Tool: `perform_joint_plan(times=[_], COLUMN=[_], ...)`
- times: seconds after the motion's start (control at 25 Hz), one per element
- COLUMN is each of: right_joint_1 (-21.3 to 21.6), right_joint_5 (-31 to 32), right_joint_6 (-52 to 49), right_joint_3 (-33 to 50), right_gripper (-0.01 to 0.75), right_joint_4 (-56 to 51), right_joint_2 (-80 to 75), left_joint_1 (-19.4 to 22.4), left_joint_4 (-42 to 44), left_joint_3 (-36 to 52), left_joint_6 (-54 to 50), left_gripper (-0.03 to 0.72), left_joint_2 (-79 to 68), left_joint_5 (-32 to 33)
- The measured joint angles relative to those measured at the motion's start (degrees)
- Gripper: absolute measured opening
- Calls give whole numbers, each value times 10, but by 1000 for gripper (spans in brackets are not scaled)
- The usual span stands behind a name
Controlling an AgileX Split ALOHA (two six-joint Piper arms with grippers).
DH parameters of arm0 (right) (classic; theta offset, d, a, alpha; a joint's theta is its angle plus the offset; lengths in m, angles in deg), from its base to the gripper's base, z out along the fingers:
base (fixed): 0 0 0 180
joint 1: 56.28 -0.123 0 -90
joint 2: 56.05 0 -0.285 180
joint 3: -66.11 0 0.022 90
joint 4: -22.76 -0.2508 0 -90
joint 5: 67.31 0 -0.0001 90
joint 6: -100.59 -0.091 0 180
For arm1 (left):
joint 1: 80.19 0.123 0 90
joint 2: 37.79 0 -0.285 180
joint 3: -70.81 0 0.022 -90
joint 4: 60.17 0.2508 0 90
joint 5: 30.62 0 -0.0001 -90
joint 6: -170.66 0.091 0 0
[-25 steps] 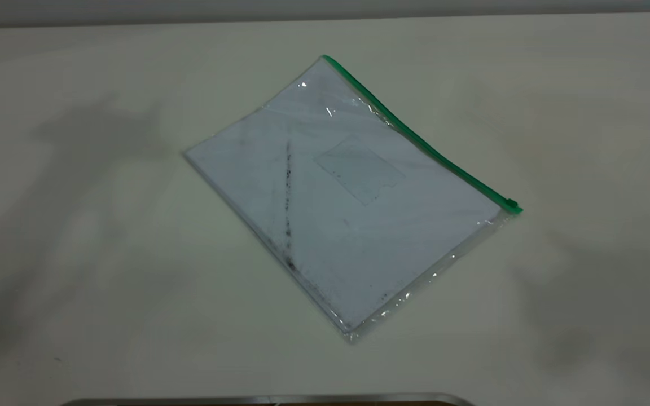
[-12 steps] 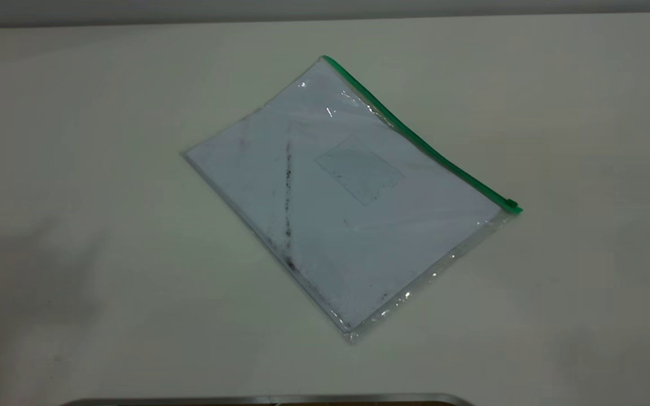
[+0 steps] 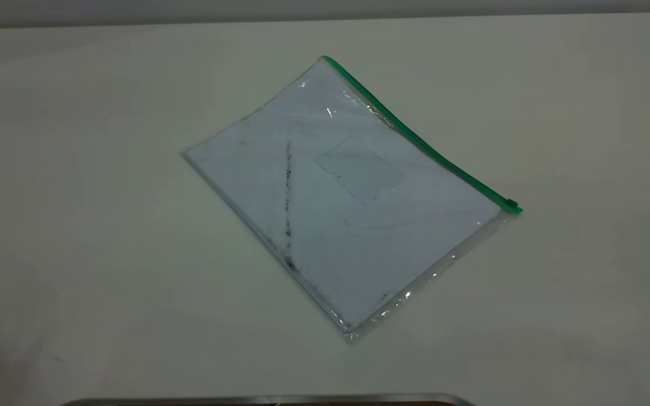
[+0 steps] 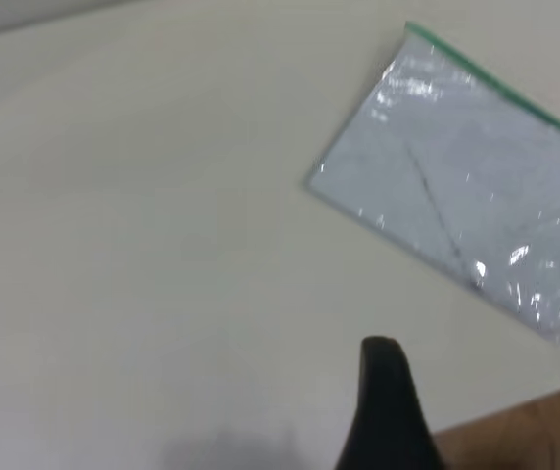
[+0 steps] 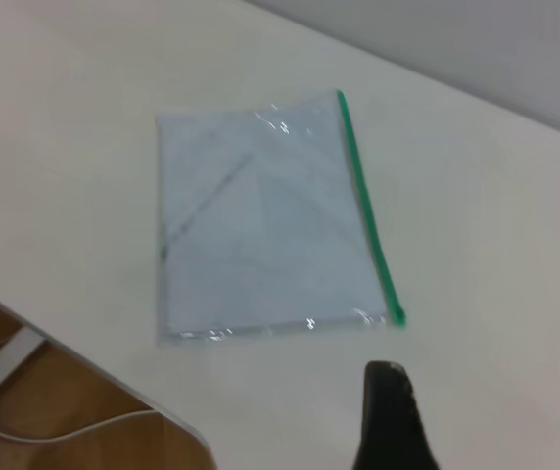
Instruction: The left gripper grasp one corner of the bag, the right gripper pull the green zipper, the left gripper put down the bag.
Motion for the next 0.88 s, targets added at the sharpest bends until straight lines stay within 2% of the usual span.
perform_joint_plan(times=[0.2, 0.88], right_joint_1=[0, 0], right_joint_5=[7, 26], right_joint_6=[-4, -8], right_joint_3=[38, 38], right_gripper=[534, 534], right_joint_4=[24, 24], right_joint_2=[18, 18], left_joint_1=[0, -1], left_joint_4=[0, 9], left_joint_3=[81, 375], left_joint_6=[5, 9], left_gripper=[581, 581], left_joint_2=[78, 306], left_joint_5=[0, -5])
